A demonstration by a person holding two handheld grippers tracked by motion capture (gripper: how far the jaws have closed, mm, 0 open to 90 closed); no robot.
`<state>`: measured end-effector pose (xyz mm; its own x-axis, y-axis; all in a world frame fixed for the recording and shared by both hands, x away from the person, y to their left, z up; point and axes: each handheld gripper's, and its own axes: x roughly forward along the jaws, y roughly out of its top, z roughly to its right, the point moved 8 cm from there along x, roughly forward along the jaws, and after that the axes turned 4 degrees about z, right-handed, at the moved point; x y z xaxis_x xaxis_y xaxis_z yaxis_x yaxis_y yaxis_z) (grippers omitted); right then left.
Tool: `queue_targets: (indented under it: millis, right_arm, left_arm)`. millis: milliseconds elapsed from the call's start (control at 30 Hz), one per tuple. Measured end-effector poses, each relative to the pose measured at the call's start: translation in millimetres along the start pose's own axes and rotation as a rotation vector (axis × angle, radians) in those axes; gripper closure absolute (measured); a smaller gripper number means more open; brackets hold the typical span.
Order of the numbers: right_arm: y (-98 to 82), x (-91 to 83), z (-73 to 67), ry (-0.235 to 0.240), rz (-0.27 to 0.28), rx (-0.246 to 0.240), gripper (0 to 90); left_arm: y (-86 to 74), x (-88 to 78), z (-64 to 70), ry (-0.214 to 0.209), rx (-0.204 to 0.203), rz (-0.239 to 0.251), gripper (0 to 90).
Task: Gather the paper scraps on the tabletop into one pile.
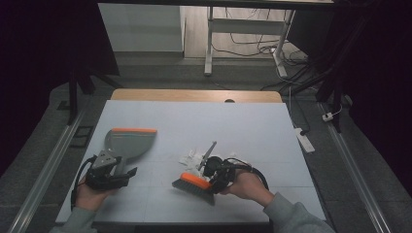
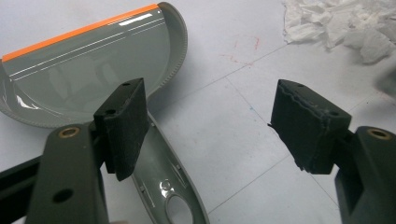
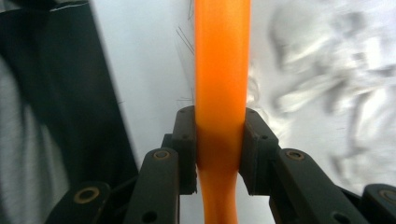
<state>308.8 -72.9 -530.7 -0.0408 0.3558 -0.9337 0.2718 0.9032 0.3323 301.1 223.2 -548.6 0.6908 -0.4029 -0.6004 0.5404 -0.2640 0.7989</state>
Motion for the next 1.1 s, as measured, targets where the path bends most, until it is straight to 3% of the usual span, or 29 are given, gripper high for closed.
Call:
queue_targets:
  millis: [200,300,400,533,633,733,833,933,1100]
  right_arm:
    - [5.8,-5.3,35.3,-0.128,-0.005,0.015,70.5]
    - [6.9,-9.1,50.1,-0.166,0.021,0.033,70.5]
    - [7.2,-17.7,53.0,-0.18,0.086,0.043,70.5]
    - [5.6,-40.7,47.2,-0.139,0.2,0.077,70.5]
    - [-1.2,-60.2,48.9,-0.161,0.255,0.104,70.5]
    - [-13.3,-79.3,57.2,-0.186,0.305,0.175,70.4]
    - [-35.5,-91.6,74.2,-0.249,0.309,0.299,70.4]
    - [-65.8,-96.7,94.8,-0.317,0.264,0.434,70.5]
    - [-108.8,-90.1,123.2,-0.388,0.133,0.586,70.4]
  left_arm:
    - [0.2,-0.1,0.1,0.002,0.001,0.0,28.5]
    - [-0.2,-0.2,-0.3,0.002,-0.001,0.0,28.5]
    - [-0.9,-0.1,-1.7,0.002,-0.003,-0.002,28.5]
    - [-1.1,0.5,-1.2,0.0,-0.003,-0.003,28.5]
    - [-0.4,0.3,0.2,0.001,0.001,-0.002,28.5]
    - [0.0,-0.3,0.8,0.002,0.0,-0.001,28.5]
    - [1.0,-0.9,0.8,0.001,0.0,0.002,28.5]
    - [1.5,-0.4,0.8,-0.005,-0.001,0.006,28.5]
    - [1.2,1.4,1.7,-0.01,0.005,0.0,28.5]
